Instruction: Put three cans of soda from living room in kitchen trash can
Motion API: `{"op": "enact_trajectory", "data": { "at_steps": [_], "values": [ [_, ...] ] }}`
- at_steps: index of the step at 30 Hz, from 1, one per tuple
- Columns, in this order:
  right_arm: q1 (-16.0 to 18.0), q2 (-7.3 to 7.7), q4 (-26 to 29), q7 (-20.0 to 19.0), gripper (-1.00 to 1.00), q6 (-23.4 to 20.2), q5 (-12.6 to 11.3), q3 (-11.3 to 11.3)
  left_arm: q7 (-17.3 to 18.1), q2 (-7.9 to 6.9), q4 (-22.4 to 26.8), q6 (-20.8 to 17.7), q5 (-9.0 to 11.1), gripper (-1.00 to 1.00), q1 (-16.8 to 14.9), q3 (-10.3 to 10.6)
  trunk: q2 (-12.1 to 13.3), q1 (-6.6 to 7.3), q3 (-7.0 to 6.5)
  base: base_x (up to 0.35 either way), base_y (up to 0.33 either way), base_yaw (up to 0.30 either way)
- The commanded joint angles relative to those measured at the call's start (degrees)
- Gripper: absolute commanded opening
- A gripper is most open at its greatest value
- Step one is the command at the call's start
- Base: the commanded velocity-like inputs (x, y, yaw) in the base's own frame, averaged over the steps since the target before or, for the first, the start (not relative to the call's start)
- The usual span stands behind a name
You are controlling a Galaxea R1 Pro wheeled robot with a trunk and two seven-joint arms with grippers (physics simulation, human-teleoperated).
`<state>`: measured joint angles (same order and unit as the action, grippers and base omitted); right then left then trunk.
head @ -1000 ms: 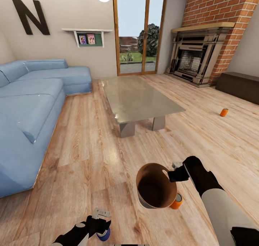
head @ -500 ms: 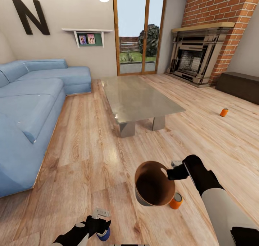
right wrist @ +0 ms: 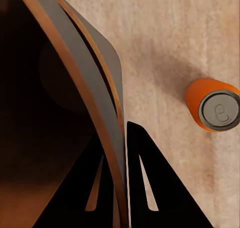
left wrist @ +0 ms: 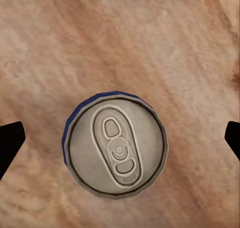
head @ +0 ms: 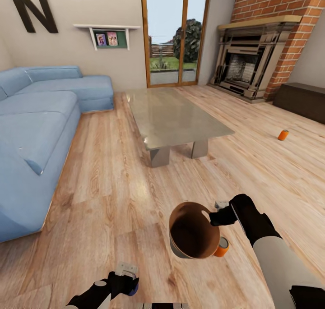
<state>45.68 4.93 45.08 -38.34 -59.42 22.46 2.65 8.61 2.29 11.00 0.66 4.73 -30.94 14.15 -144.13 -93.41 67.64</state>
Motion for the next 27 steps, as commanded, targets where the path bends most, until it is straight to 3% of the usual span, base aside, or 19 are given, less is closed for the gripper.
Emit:
{"op": "enact_trajectory", "data": {
  "at_steps": [1, 12, 17, 27],
  "values": [
    [0.0, -0.01, 0.0, -0.4, -1.00, -0.6, -2.0, 0.1, 0.0, 0.00, 0.0, 0.0, 0.0, 1.00, 0.0, 0.0, 0.0, -0.01, 0.22, 0.000, 0.000, 0.000],
    [-0.1, -0.01, 0.0, -0.3, -1.00, -0.6, -1.8, 0.1, 0.0, -0.06, 0.3, 0.0, 0.2, 1.00, 0.0, 0.0, 0.0, -0.04, 0.44, 0.000, 0.000, 0.000],
    [-0.1, -0.01, 0.0, -0.3, -1.00, -0.6, -1.8, 0.1, 0.0, -0.03, 0.2, -0.1, 0.2, 1.00, 0.0, -0.1, -0.1, -0.17, 1.55, 0.000, 0.000, 0.000],
    [-0.1, 0.02, 0.0, -0.3, -1.00, -0.6, -1.7, 0.0, 0.0, -0.08, 0.4, 0.0, 0.2, 1.00, 0.0, 0.0, -0.1, -0.17, 1.55, 0.000, 0.000, 0.000]
  ]
}}
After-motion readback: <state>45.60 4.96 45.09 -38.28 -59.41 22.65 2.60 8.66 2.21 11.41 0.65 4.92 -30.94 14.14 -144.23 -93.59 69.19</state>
